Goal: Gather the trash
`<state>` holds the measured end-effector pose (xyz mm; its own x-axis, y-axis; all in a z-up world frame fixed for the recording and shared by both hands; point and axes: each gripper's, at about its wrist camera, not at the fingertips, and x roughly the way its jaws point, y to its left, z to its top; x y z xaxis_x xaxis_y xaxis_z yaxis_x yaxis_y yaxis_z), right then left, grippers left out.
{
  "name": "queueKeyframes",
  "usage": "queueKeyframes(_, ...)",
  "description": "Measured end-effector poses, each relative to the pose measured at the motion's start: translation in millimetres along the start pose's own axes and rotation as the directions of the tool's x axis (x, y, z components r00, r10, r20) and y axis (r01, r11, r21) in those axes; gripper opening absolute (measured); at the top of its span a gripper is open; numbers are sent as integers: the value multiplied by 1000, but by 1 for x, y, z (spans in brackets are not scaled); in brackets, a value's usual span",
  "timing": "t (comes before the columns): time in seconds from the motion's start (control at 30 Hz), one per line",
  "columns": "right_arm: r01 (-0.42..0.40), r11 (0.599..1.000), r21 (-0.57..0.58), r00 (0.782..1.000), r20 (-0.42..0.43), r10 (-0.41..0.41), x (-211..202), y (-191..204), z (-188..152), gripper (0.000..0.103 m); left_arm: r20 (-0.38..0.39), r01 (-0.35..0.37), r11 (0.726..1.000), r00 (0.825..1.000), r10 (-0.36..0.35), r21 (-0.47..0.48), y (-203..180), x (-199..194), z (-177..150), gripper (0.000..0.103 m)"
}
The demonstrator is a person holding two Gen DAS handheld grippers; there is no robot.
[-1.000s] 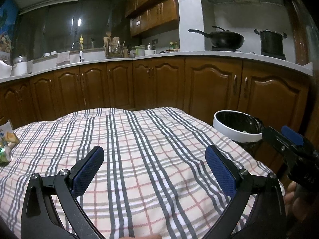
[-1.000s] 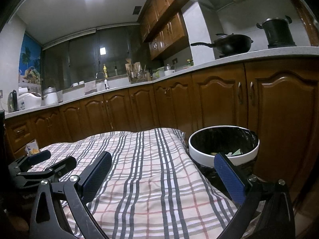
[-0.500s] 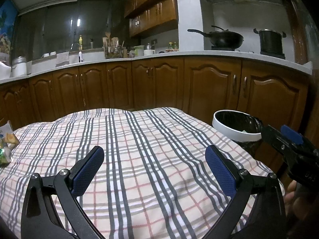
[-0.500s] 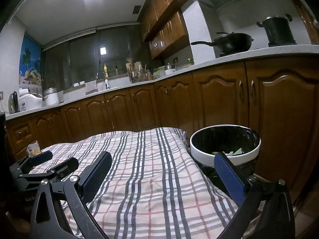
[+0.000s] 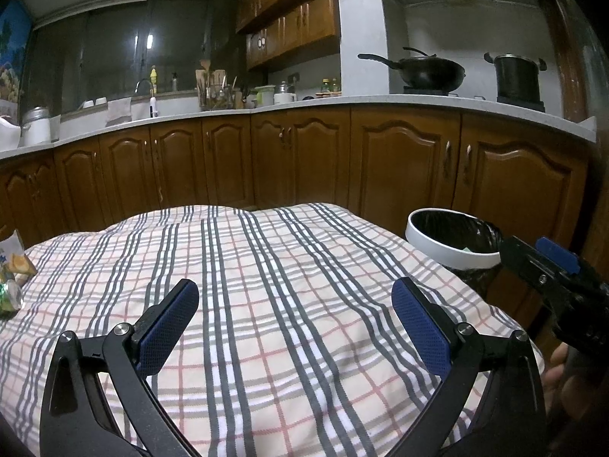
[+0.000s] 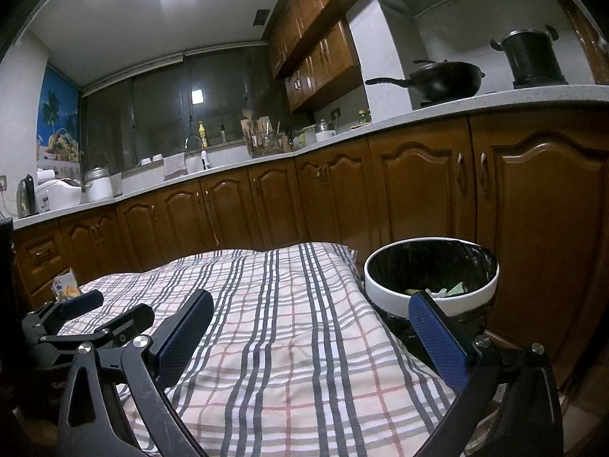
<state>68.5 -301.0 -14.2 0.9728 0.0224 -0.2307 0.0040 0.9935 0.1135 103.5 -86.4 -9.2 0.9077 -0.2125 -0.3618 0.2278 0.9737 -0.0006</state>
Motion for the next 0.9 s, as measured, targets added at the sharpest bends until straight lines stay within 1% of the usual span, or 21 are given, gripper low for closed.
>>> queueKeyframes(0.9, -2, 1000, 0, 1000, 0, 2, -1, 4, 0, 103, -7, 10, 1000, 1000, -10, -4, 3, 3, -2, 103)
